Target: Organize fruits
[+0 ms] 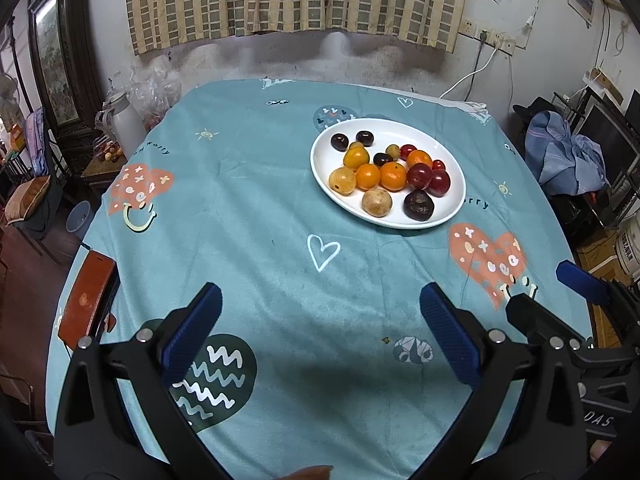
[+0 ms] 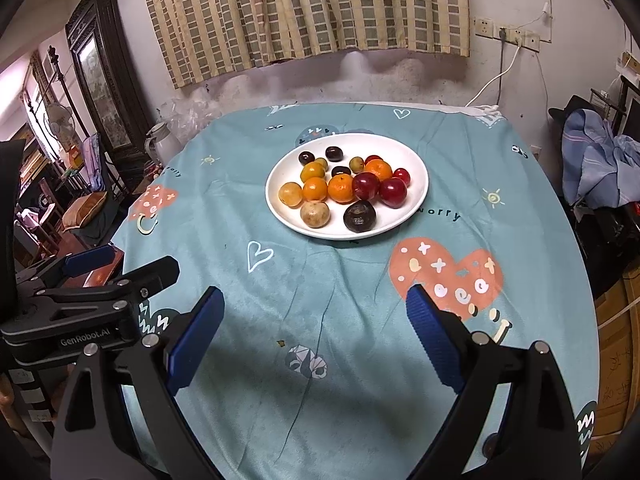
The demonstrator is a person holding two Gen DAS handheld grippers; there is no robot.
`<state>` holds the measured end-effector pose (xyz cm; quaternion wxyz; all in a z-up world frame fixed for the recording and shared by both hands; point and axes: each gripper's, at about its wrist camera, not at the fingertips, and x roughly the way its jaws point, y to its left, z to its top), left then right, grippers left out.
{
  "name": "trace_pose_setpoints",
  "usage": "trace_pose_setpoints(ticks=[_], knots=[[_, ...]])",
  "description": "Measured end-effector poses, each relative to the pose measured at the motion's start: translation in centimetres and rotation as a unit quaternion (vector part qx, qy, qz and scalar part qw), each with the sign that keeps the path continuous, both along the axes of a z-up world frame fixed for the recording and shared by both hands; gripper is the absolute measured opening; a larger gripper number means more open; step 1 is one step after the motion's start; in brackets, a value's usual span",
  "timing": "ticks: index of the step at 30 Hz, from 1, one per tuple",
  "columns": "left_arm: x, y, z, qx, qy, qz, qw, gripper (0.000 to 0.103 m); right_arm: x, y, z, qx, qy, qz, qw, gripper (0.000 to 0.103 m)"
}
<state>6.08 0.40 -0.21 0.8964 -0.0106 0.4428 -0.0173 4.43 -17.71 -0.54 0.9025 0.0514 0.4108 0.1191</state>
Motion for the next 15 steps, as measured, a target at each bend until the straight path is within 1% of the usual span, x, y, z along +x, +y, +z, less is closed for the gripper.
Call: trace_pose_setpoints(ticks=[7, 11, 12, 15], knots=[[-0.09, 0.07, 0.03, -0.001, 0.001, -0.003, 1.0, 0.101, -0.12, -0.01, 0.02, 0.003, 0.001, -0.003, 1.0, 0.093], [-0.71, -0.46, 0.42, 0.018, -0.027, -0.006, 0.9995, 0.101, -0.12, -0.31, -0.14, 0.006, 0.004, -0.005, 1.0, 0.093], [-0.69, -0.59, 0.42, 0.021, -0.026, -0.007, 0.9994, 0.101, -0.12, -0.35, -0.16, 0.007, 0.005, -0.006, 1.0, 0.093], [-0.25, -0.46, 0.27, 0.014, -0.013, -0.01, 0.9998, 0.101, -0.02, -0.61, -0.26, 0.009, 0.007, -0.008, 1.0, 0.093]])
